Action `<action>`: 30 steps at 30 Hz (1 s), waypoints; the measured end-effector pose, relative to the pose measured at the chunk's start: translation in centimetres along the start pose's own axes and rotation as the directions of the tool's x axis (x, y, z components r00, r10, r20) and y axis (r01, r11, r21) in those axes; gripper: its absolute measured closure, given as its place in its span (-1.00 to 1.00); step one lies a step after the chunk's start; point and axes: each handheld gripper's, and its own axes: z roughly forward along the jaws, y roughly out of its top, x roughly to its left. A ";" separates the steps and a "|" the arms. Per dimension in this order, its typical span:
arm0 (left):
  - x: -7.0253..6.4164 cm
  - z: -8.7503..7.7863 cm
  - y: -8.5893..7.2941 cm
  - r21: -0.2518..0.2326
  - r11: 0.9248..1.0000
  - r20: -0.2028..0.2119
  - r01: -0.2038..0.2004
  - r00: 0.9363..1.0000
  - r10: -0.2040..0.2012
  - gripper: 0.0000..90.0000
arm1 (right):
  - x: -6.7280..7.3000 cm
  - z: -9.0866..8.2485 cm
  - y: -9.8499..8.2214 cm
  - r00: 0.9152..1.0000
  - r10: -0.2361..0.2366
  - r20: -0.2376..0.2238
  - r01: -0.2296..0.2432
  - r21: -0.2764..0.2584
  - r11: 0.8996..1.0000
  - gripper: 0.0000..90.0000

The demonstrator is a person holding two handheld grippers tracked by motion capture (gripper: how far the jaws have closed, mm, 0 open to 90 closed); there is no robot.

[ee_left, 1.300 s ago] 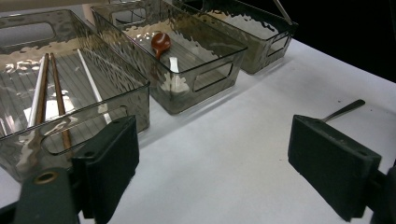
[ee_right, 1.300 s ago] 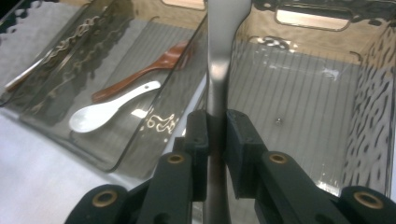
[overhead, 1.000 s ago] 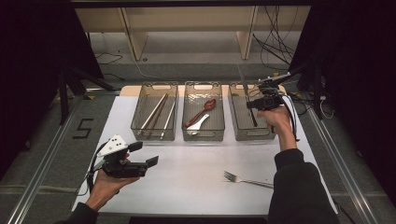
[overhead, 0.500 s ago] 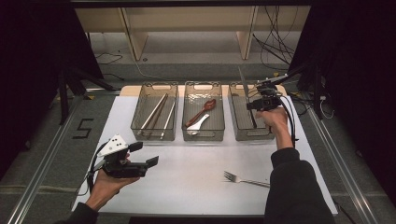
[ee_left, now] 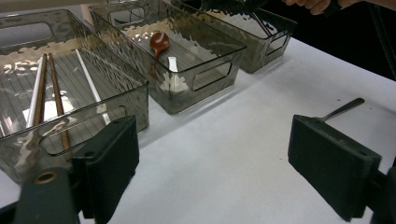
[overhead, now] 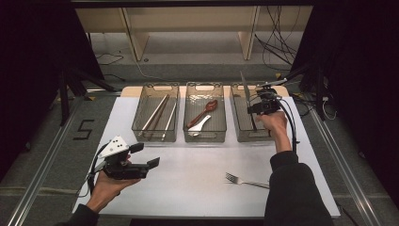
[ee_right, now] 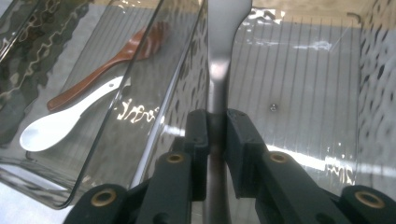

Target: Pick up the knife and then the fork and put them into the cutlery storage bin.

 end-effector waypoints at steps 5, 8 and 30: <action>0.0 0.0 0.0 0.001 1.000 0.002 0.001 1.000 -0.001 -0.65 | -0.1 0.7 -0.4 1.000 0.007 0.022 -0.008 0.041 0.999 0.70; 0.1 0.0 0.0 0.004 1.000 0.004 -0.003 1.000 0.003 -0.65 | -0.1 0.5 -0.4 1.000 0.017 -0.006 -0.017 0.024 1.000 0.57; 0.1 0.0 -0.1 -0.003 1.000 -0.005 0.002 1.000 -0.002 -0.65 | 3.6 -6.3 -4.5 0.937 -0.306 -0.169 0.305 -0.031 0.952 -0.19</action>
